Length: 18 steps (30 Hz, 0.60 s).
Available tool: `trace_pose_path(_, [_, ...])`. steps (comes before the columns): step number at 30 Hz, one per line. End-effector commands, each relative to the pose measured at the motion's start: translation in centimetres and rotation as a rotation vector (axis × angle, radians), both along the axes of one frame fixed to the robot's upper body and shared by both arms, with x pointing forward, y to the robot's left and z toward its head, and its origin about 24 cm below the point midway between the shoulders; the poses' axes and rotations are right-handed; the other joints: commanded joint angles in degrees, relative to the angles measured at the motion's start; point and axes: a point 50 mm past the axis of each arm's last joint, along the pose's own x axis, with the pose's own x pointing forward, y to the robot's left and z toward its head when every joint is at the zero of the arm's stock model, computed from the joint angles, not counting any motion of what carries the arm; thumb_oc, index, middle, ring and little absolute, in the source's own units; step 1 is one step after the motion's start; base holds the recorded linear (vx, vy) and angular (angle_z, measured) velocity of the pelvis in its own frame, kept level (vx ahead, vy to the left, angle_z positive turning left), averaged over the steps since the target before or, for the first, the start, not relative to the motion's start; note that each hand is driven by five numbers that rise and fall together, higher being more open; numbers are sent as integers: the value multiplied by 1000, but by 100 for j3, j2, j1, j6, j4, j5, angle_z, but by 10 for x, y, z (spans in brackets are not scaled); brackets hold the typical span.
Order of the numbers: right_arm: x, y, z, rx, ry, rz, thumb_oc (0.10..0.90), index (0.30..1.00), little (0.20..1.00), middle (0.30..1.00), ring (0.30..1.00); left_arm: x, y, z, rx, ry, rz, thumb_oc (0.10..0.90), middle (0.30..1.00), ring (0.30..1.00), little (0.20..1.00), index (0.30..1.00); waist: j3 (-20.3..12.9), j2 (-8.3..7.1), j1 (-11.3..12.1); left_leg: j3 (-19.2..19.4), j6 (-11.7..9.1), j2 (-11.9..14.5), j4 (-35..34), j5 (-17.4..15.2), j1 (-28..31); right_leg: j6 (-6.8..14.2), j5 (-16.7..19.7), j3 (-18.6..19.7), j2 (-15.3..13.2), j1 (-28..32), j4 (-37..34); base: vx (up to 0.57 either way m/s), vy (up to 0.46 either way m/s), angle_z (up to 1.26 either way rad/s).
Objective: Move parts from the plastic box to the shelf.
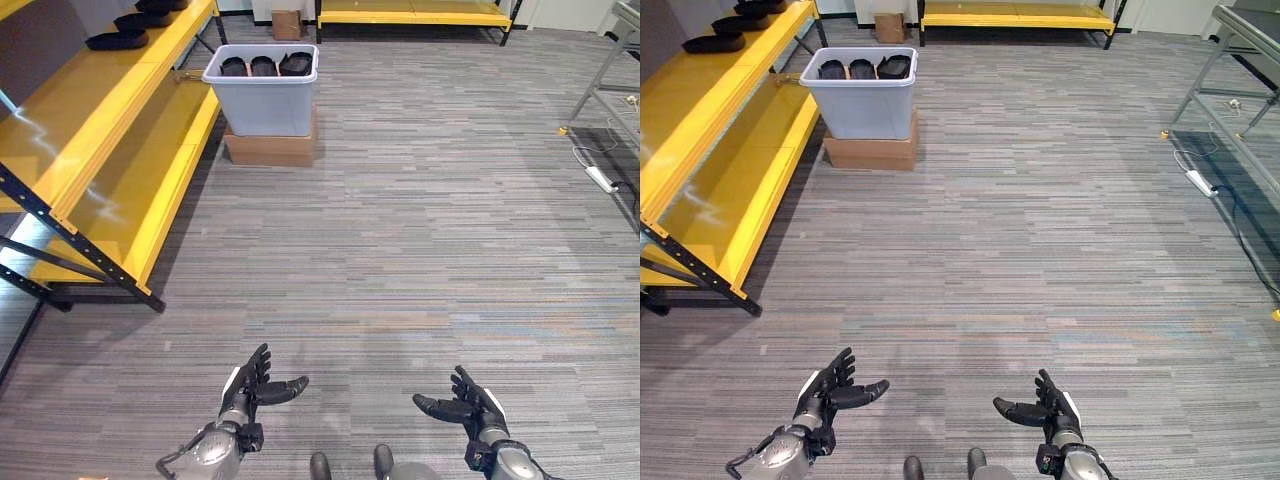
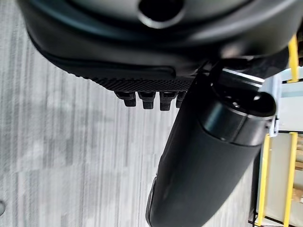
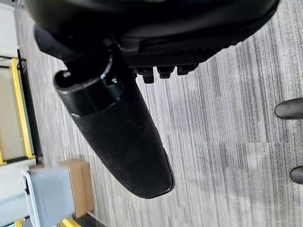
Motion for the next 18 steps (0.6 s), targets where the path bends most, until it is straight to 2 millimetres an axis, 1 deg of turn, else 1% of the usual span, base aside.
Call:
trace_pose_path(1, [27, 2, 31, -10, -204, 18, 900, 1000, 1000, 1000, 1000, 25, 10, 35, 29, -199, 19, 900, 1000, 1000, 1000, 1000, 337, -39, -122, -215, 24, 54, 348, -577, 219, 210, 1217, 242, -345, -642, 976, -6, 113, 28])
trace_pose_path(2, [27, 2, 31, -10, -204, 18, 900, 1000, 1000, 1000, 1000, 25, 10, 35, 29, -199, 19, 900, 1000, 1000, 1000, 1000, 333, -45, -123, -216, 23, 47, 351, -582, 213, 208, 1202, 245, -352, -658, 999, 54, 75, 12])
trace_pose_path(3, [28, 2, 31, -4, -206, 14, 900, 1000, 1000, 1000, 1000, 26, 9, 36, 31, -203, 12, 900, 1000, 1000, 1000, 1000, 342, -17, -127, -207, 26, 46, 439, -660, 216, 201, 1045, 70, -426, -767, 884, 241, 46, -7])
trace_pose_path(4, [27, 1, 30, 1, -201, 12, 900, 1000, 1000, 1000, 1000, 27, 7, 36, 23, -207, 2, 900, 1000, 1000, 1000, 1000, 287, -11, -242, -307, 20, -21, 436, -804, 379, 170, 721, -32, -165, -862, 382, 238, 50, -5])
trace_pose_path(5, [27, 1, 30, 1, -201, 12, 900, 1000, 1000, 1000, 1000, 27, 7, 36, 23, -208, 2, 900, 1000, 1000, 1000, 1000, 282, -4, -244, -309, 18, -13, 434, -797, 370, 167, 740, -39, -158, -858, 356, 297, 12, -5])
trace_pose_path(6, [26, 0, 29, 7, -198, 7, 900, 1000, 1000, 1000, 1000, 28, 6, 37, 18, -216, -2, 900, 1000, 1000, 1000, 1000, 253, -19, -281, -358, -6, -49, 373, -866, 540, 165, 653, -133, -10, -872, -107, 248, -37, 15])
trace_pose_path(7, [25, -1, 29, 8, -197, 2, 900, 1000, 1000, 1000, 1000, 29, 5, 38, 14, -219, -11, 900, 1000, 1000, 1000, 1000, 216, -49, -321, -405, -52, -77, 280, -947, 739, 184, 660, -294, 69, -803, -892, 335, -60, 20])
trace_pose_path(8, [23, -2, 28, 7, -192, 0, 900, 1000, 1000, 1000, 1000, 28, 5, 37, 15, -214, -17, 900, 1000, 1000, 1000, 1000, 185, -64, -341, -440, -85, -87, 228, -985, 844, 196, 687, -364, 94, -718, -1275, 348, -95, 18])
trace_pose_path(9, [22, -3, 27, 7, -189, -2, 900, 1000, 1000, 1000, 1000, 29, 4, 37, 17, -214, -23, 900, 1000, 1000, 1000, 1000, 107, -114, -367, -476, -124, -119, 181, -1050, 968, 215, 756, -395, 166, -728, -1869, 228, -63, 10])
trace_pose_path(10, [22, -3, 27, 7, -189, -2, 900, 1000, 1000, 1000, 1000, 29, 3, 36, 16, -213, -23, 900, 1000, 1000, 1000, 1000, 124, -84, -373, -482, -131, -82, 167, -1060, 1002, 210, 780, -419, 198, -666, -1936, 483, -148, 10])
trace_pose_path(11, [16, -4, 27, 0, -179, 3, 900, 1000, 1000, 1000, 1000, 28, 2, 35, 17, -209, -30, 900, 1000, 1000, 1000, 1000, 71, -133, -504, -653, -273, -30, 219, -1248, 1331, 261, 961, 46, 392, -690, -2431, 354, -108, 23])
trace_pose_path(12, [16, -4, 27, 0, -178, 3, 900, 1000, 1000, 1000, 1000, 28, 2, 35, 17, -209, -30, 900, 1000, 1000, 1000, 1000, 75, -127, -503, -651, -274, -24, 219, -1252, 1338, 260, 960, 44, 398, -683, -2433, 477, -165, 44])
trace_pose_path(13, [15, -3, 25, 9, -175, 3, 900, 1000, 1000, 1000, 1000, 28, -4, 32, 8, -199, -54, 900, 1000, 1000, 1000, 1000, -7, -130, -621, -719, -342, 61, 301, -1256, 1430, 237, 948, 420, 532, -561, -2470, 321, -135, 56])
trace_pose_path(14, [12, -4, 24, 10, -168, 2, 900, 1000, 1000, 1000, 1000, 27, -7, 30, -4, -194, -57, 900, 1000, 1000, 1000, 1000, -137, -133, -663, -724, -413, 131, 390, -1265, 1519, 159, 966, 565, 645, -495, -2350, 400, -166, 88])
trace_pose_path(15, [10, -6, 24, 8, -164, -5, 900, 1000, 1000, 1000, 1000, 27, -10, 29, -15, -193, -65, 900, 1000, 1000, 1000, 1000, -178, -113, -677, -752, -436, 169, 428, -1287, 1552, 130, 1005, 571, 682, -448, -2379, 424, -197, 73])
trace_pose_path(16, [10, -8, 27, 14, -179, -13, 900, 1000, 1000, 1000, 1000, 26, -13, 28, -19, -191, -66, 900, 1000, 1000, 1000, 1000, -252, -54, -672, -763, -493, 267, 640, -1160, 1564, 48, 910, 417, 729, -451, -2184, 415, -249, 67])
trace_pose_path(17, [9, -12, 26, 15, -177, -30, 900, 1000, 1000, 1000, 1000, 28, -19, 28, -37, -194, -81, 900, 1000, 1000, 1000, 1000, -312, -16, -754, -795, -598, 419, 825, -985, 1560, -50, 782, 365, 866, -399, -2028, 336, -220, 26])
trace_pose_path(18, [9, -12, 26, 14, -177, -30, 900, 1000, 1000, 1000, 1000, 28, -20, 28, -37, -194, -81, 900, 1000, 1000, 1000, 1000, -312, -11, -760, -802, -600, 425, 827, -989, 1559, -52, 777, 357, 868, -399, -2024, 294, -193, 24])
